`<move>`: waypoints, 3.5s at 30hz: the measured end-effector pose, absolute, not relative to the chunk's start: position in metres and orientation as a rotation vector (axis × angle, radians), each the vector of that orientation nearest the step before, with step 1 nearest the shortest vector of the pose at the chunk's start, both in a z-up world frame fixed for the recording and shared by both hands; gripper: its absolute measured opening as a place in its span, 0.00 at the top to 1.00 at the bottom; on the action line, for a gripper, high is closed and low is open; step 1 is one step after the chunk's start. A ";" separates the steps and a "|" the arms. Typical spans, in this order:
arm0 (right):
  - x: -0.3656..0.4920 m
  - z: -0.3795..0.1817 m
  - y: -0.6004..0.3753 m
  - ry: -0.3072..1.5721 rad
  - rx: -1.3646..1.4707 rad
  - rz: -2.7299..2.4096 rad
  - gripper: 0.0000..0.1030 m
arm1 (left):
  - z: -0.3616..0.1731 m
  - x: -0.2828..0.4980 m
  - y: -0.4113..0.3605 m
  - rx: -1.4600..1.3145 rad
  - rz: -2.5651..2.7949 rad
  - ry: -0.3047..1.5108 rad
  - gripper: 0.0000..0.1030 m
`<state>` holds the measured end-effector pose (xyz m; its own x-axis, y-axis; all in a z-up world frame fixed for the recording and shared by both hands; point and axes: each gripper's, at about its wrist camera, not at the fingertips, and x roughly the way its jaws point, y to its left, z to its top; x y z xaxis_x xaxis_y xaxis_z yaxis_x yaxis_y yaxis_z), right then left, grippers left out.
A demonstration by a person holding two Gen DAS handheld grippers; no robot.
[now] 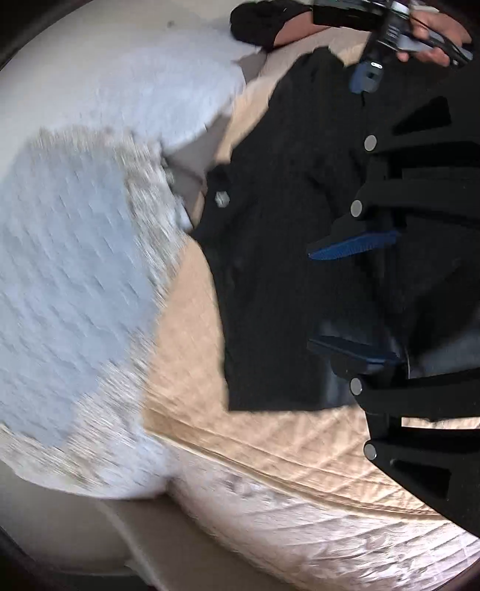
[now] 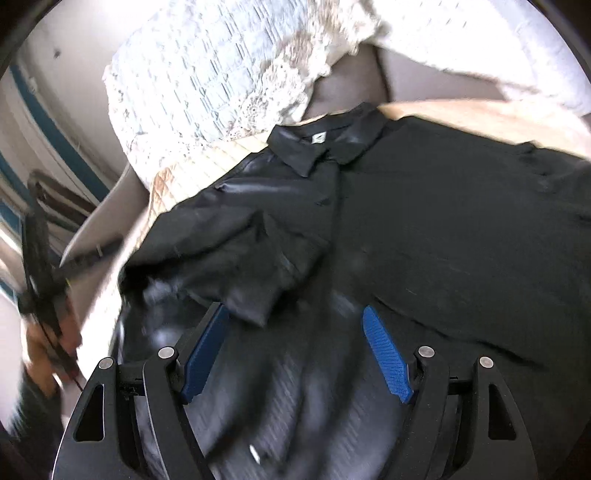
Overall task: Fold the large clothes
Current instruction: 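Fold the held sleeve across the jacket body with the left tool, release, then grasp the other sleeve cuff with the right tool and lift it, then fold the held sleeve across the jacket body with the right tool, release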
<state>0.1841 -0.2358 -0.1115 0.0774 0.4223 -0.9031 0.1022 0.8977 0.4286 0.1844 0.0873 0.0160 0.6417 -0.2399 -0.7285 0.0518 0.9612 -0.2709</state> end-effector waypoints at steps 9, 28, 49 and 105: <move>0.241 -0.160 -0.200 1.555 0.299 0.227 0.92 | -0.034 0.190 0.091 -0.271 -0.130 0.917 0.57; 0.201 -0.127 -0.227 1.520 0.255 0.271 0.68 | -0.009 0.168 0.088 -0.215 -0.069 0.919 0.52; 0.098 -0.033 -0.447 1.353 0.477 -0.139 0.44 | 0.006 0.073 -0.027 -0.089 -0.231 0.907 0.46; 0.236 -0.095 -0.304 1.413 0.476 0.397 0.57 | 0.009 0.085 -0.002 -0.160 -0.166 0.862 0.41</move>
<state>0.2364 -0.3041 -0.0948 0.1203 0.5323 -0.8380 0.0174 0.8428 0.5379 0.0849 -0.0020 0.0088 0.6397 -0.2095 -0.7395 0.0806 0.9751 -0.2065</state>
